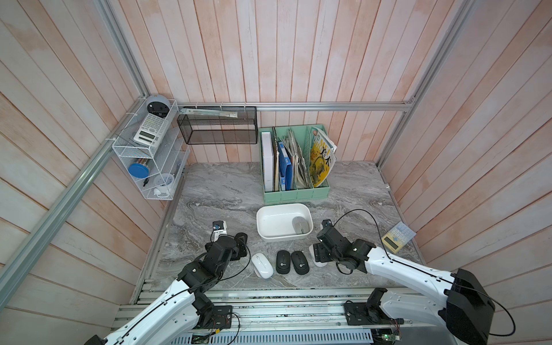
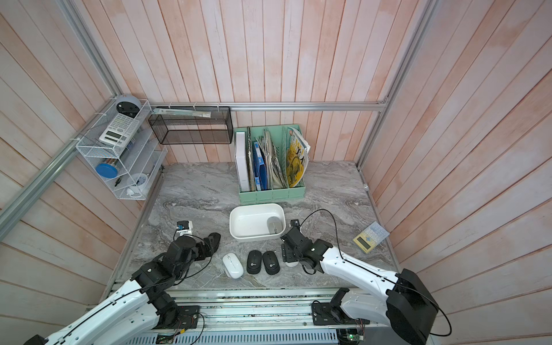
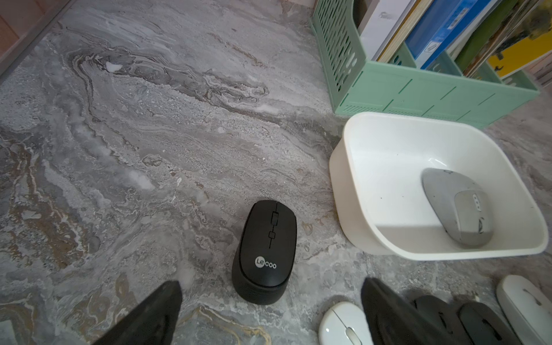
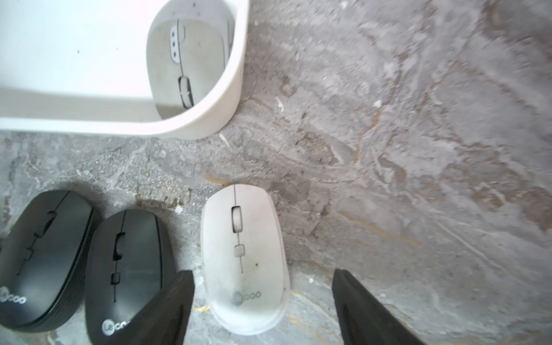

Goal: Take out the mouse from the storage box
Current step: Place the mouse at the center of the board, then pick up the mouse from the storage box.

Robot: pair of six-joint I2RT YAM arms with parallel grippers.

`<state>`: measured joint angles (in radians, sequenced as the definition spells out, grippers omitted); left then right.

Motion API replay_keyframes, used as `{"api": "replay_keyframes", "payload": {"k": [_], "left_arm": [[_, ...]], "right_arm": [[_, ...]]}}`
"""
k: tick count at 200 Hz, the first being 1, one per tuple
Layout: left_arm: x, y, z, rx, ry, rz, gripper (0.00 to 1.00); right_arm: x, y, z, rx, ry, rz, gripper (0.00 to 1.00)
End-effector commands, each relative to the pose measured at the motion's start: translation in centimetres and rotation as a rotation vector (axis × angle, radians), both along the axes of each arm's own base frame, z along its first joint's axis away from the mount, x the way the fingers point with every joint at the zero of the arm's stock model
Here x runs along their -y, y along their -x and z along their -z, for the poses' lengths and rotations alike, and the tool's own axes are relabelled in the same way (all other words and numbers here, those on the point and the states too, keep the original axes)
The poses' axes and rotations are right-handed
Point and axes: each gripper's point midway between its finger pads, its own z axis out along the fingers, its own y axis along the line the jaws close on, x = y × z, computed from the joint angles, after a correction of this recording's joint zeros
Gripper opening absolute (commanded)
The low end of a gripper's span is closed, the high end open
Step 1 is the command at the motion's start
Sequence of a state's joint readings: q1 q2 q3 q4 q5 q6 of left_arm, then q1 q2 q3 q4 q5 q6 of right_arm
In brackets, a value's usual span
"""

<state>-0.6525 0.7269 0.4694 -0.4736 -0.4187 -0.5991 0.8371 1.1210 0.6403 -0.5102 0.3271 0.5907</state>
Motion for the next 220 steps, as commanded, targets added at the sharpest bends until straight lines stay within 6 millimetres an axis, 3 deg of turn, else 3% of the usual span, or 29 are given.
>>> {"api": "replay_keyframes", "payload": {"k": [1,27,51,106,135,165,220], "left_arm": [[1.8,-1.1,-2.4,0.000,0.103,-0.003,1.00],[5.0,-2.7,-4.2,-0.040,0.229,0.008,1.00],[8.6,-4.4,-4.7,-0.111,0.230,0.039,1.00],[18.9,-7.8,-2.1,-0.284,0.120,0.199,1.00],[22.8,-9.1,-0.2,-0.351,0.099,0.248,1.00],[25.3,-9.7,1.9,-0.404,0.077,0.274,0.98],[27.0,-10.2,5.3,-0.474,0.057,0.279,0.92]], "right_arm": [[2.6,-0.7,-1.8,0.103,0.085,0.061,0.80],[4.3,-1.0,-2.7,0.209,0.086,0.105,0.80],[5.1,-1.0,-3.1,0.280,0.026,0.134,0.80],[5.5,-0.2,-4.1,0.355,-0.091,0.122,0.82],[5.4,-0.1,-4.2,0.361,-0.101,0.117,0.82],[5.3,-0.1,-4.2,0.360,-0.105,0.108,0.82],[5.0,0.1,-4.4,0.383,-0.137,0.085,0.83]]}}
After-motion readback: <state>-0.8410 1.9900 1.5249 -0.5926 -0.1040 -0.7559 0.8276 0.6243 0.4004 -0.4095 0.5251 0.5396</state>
